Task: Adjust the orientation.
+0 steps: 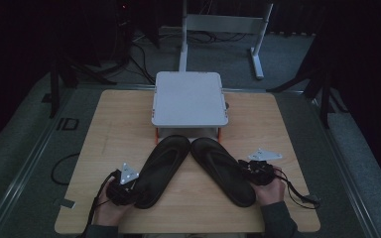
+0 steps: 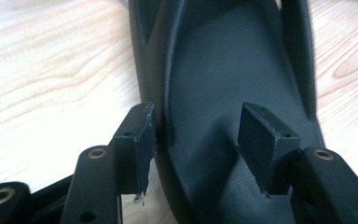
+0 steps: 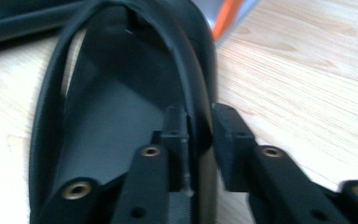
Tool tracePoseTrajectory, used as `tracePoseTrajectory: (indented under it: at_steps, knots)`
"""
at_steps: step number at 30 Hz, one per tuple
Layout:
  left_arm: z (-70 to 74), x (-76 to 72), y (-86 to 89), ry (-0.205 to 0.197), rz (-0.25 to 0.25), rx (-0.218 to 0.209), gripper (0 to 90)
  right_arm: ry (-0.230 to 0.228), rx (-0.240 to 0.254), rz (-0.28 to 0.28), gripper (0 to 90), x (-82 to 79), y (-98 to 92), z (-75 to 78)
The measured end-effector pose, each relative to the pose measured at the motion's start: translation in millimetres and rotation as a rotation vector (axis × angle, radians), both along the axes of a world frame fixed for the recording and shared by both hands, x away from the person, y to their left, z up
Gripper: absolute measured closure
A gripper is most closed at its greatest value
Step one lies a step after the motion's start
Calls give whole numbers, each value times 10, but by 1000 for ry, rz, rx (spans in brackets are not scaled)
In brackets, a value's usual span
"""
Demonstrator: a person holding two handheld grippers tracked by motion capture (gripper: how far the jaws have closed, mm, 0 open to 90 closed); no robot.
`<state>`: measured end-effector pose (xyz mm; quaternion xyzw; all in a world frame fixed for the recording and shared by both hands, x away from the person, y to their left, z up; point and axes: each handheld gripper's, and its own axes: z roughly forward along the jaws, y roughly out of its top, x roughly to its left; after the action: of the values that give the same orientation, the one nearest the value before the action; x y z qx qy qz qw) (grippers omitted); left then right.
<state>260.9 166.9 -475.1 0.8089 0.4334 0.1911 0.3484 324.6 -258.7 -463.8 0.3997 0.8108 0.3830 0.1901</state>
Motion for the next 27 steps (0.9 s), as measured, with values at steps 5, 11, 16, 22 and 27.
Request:
tracePoseTrajectory:
  at_steps: [5, 11, 16, 22, 27]
  knots:
    - [-24, 80, -2, 2, 11, 0, 443, -42, 79, -15, 651, -38, -144, 118]
    - [-63, 166, 24, 19, 19, -21, 444, 2, -20, -74, 677, -42, -292, -21]
    - [-73, 155, 21, 22, 20, -35, 453, 31, -67, -34, 697, -98, -271, -87]
    - [-72, 58, -33, 23, 8, -18, 446, 58, -11, 43, 697, -224, -243, -90]
    - [-69, 0, -93, 23, -13, -8, 446, 71, 9, 98, 695, -306, -174, -101]
